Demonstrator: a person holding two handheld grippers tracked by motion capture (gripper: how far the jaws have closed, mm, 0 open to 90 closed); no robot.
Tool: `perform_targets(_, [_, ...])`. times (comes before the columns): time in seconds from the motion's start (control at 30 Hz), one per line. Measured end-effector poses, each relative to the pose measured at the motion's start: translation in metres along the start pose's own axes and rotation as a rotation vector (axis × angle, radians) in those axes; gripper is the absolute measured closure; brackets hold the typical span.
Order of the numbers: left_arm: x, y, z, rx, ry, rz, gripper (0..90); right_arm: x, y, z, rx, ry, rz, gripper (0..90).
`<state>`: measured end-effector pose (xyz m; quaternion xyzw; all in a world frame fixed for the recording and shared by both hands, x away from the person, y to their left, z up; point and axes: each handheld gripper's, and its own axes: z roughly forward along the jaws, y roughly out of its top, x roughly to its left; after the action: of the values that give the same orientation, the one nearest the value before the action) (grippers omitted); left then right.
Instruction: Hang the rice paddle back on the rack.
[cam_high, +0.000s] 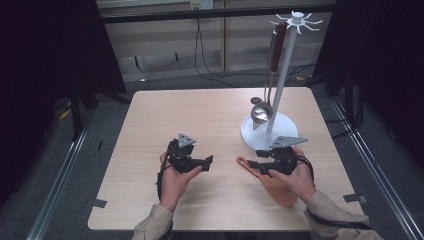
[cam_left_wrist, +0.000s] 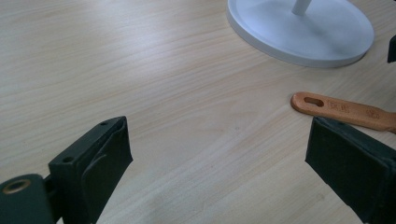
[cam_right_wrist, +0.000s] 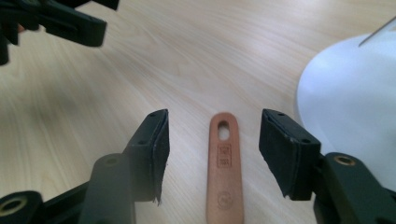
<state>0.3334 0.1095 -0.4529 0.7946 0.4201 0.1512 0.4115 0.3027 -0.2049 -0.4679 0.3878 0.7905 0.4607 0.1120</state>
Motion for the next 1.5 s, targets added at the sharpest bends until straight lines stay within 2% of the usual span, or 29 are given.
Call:
perform_targets(0.03, [-0.001,0.0,0.001,-0.008,0.002,-0.011,6.3,-0.001,-0.001,0.001,0.015,-0.002,-0.002,45.7])
perform_targets(0.2, [-0.001,0.0,0.001,-0.009,-0.001,-0.01,6.3,-0.003,-0.005,0.004,0.06,-0.012,0.018,47.8])
perform_targets(0.23, [0.0,0.0,0.0,0.0,0.0,0.002,6.3,-0.003,-0.006,0.005,0.069,-0.013,0.019,47.9])
perform_targets(0.27, [-0.001,0.0,0.001,-0.01,-0.001,-0.011,6.3,-0.003,-0.006,0.006,0.085,-0.016,0.022,48.4])
perform_targets(0.37, [-0.001,0.0,0.0,0.001,-0.002,0.001,6.4,-0.003,-0.009,0.01,0.113,0.001,0.028,50.0])
perform_targets(0.4, [-0.002,0.0,0.001,-0.008,-0.004,-0.008,6.4,-0.002,-0.01,0.011,0.12,-0.002,0.026,50.2])
perform_targets(0.5, [-0.001,0.0,-0.001,0.005,-0.001,0.012,6.4,-0.001,-0.01,0.014,0.146,-0.009,0.014,51.7])
perform_targets(0.57, [-0.002,0.0,0.0,-0.006,-0.001,-0.007,6.4,0.0,-0.01,0.016,0.162,-0.021,0.003,51.9])
perform_targets(0.7, [0.0,0.001,-0.002,0.006,-0.002,0.013,6.4,0.001,-0.011,0.018,0.19,-0.044,-0.017,53.1])
perform_targets(0.8, [-0.001,0.001,-0.002,-0.017,0.0,-0.008,6.4,0.003,-0.01,0.02,0.212,-0.052,-0.041,54.8])
perform_targets(0.93, [0.0,0.002,-0.003,-0.014,-0.002,-0.01,6.4,0.007,-0.009,0.026,0.264,-0.053,-0.06,56.0])
perform_targets(1.0, [0.0,0.002,-0.003,-0.017,-0.001,-0.011,6.4,0.008,-0.009,0.028,0.284,-0.07,-0.072,57.5])
perform_targets(1.17, [0.003,0.003,-0.006,-0.003,0.0,0.01,6.4,0.01,-0.009,0.034,0.314,-0.081,-0.066,57.5])
perform_targets(1.27, [0.002,0.003,-0.006,-0.02,0.006,-0.012,6.4,0.011,-0.007,0.036,0.325,-0.093,-0.057,58.1])
perform_targets(1.3, [0.003,0.003,-0.007,-0.014,0.004,-0.003,6.4,0.011,-0.006,0.036,0.334,-0.097,-0.057,58.1])
perform_targets(1.37, [0.002,0.003,-0.006,-0.022,0.003,-0.014,6.4,0.011,-0.004,0.037,0.344,-0.1,-0.031,58.2])
perform_targets(1.47, [0.003,0.003,-0.007,-0.024,0.003,-0.016,6.4,0.012,0.001,0.039,0.392,-0.117,-0.038,61.4])
perform_targets(1.5, [0.003,0.003,-0.007,-0.025,0.004,-0.016,6.3,0.013,0.002,0.04,0.405,-0.128,-0.062,64.2])
